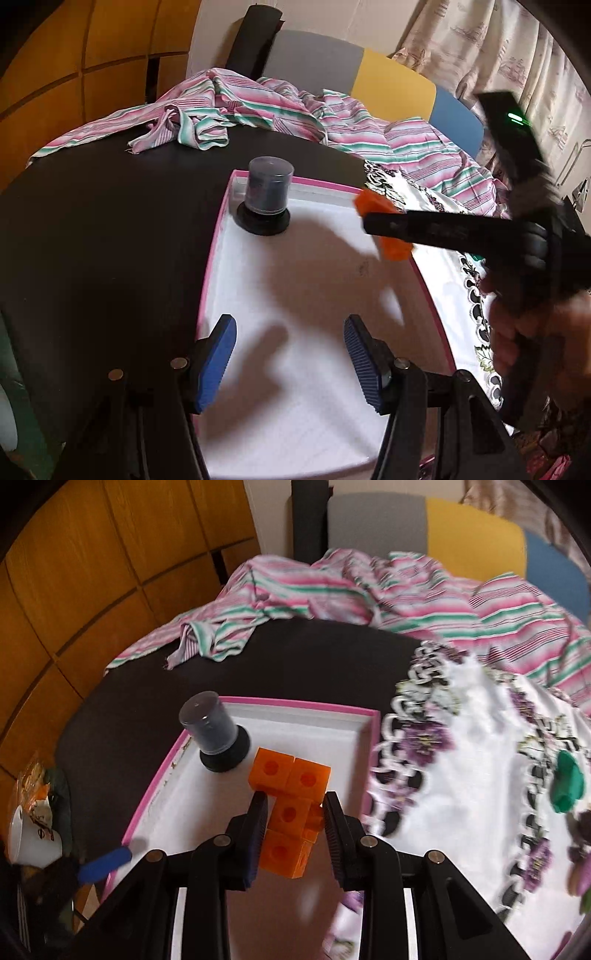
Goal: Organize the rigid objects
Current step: 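Carry the orange cubes into the tray beside the cylinder and open the right tool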
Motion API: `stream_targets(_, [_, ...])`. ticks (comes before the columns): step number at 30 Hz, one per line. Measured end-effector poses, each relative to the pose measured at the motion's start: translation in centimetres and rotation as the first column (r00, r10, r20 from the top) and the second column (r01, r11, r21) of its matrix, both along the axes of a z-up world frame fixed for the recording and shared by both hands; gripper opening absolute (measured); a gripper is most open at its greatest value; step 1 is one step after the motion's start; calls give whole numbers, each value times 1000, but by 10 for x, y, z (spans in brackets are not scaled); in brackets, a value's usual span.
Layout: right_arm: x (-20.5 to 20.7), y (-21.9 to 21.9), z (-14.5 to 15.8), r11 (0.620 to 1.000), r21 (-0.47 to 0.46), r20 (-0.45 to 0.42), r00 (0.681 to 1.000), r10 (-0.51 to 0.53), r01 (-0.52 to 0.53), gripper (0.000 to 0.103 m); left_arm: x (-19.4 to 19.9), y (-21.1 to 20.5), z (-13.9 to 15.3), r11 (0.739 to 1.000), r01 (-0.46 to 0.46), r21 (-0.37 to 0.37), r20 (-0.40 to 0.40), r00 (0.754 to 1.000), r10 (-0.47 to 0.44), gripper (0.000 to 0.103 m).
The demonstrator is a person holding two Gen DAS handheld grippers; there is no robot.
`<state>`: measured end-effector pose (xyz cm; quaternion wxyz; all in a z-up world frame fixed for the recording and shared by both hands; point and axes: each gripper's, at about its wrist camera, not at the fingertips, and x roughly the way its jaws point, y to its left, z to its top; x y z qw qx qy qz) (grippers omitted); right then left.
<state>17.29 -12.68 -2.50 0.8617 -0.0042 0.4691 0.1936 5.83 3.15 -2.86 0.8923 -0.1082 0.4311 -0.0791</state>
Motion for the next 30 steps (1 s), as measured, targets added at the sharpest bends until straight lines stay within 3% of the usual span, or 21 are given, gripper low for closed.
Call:
stream_targets(9, [45,38,-21,998,-63,-80,997,5,-10,31,-4,9,-1,1000,-11,-8,0,1000,11,61])
stream_targets(17, [61,47,-25,997,-72,-63,998,-9,5,35,-5,14,-3,999,-28,-25,-8,1000,28,61])
stream_targets(30, [12,7,9,999,-35,19,1000,-14,15,47,-10,-3,-4,999,-11,-35,-20,1000,10,61])
